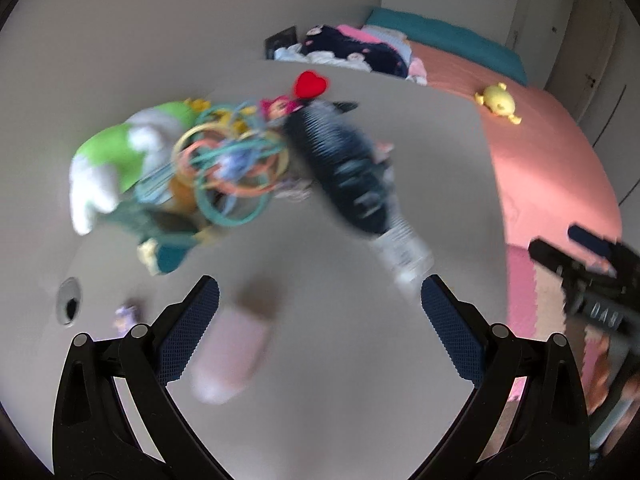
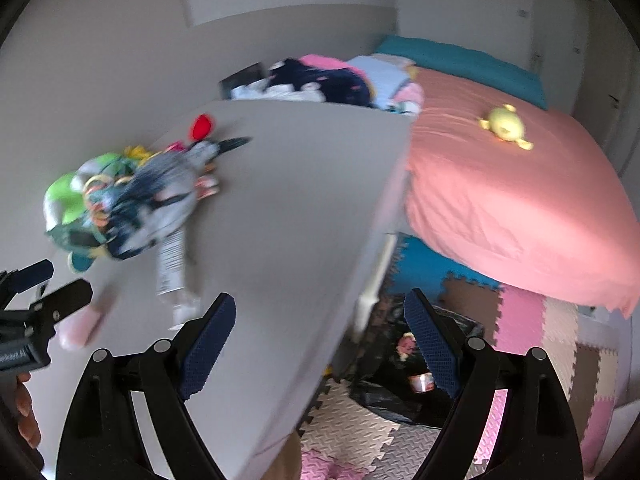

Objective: Collect trash
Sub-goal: 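Grasp the pink cup stack with left while right grasps the toothpaste box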

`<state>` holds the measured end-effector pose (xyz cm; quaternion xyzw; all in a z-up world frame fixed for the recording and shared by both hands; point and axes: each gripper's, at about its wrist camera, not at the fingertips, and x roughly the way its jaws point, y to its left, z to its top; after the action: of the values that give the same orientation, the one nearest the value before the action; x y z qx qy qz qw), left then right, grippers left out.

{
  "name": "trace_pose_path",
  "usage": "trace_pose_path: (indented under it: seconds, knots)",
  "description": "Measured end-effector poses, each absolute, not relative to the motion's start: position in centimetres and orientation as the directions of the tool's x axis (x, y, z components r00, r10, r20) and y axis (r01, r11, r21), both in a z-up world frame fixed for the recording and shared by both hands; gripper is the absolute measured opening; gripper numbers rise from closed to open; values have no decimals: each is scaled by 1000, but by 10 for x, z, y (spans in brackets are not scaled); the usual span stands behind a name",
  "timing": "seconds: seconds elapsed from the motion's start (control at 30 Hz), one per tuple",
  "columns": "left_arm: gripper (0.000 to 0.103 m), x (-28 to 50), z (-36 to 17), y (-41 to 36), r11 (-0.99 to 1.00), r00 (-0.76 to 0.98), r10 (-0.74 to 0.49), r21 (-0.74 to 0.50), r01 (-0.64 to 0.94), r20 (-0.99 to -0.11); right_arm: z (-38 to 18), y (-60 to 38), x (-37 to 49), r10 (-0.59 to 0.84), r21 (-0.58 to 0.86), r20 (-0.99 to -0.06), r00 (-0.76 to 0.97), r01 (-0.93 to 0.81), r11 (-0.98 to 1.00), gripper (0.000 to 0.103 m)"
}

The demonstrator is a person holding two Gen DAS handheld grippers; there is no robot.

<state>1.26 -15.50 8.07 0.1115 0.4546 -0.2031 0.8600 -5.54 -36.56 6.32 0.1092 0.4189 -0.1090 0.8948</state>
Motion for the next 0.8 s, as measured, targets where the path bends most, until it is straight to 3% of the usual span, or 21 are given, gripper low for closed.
trace_pose_path:
  seconds: [0.17,0.37,0.47,0.53,0.63,0.8]
  knots:
    - [97,13,64,-121,892,497,-197,56,448,-845,60,-337,-42,-74,97,-783,617,239,966,87]
    - [82,20,37,-107,883,463,-176,69,465,-869,56,-318,-27,-64,79,-794,605,206,975,87]
    - [68,30,22,-101,885,438,-169,60,463,-883,52,-311,-16,-63,67,-801,595,194,979,87]
    - [52,36,12,-96,892,417,-167,43,449,-893,48,-307,-8,-49,73,-810,585,184,980,87]
    - [42,41,10,-87,899,430,-194,16,437,-882,41,-302,9,-26,86,-825,564,170,982,87]
    - [40,41,9,-80,902,462,-195,27,431,-865,30,-289,33,-43,47,-842,538,153,987,87]
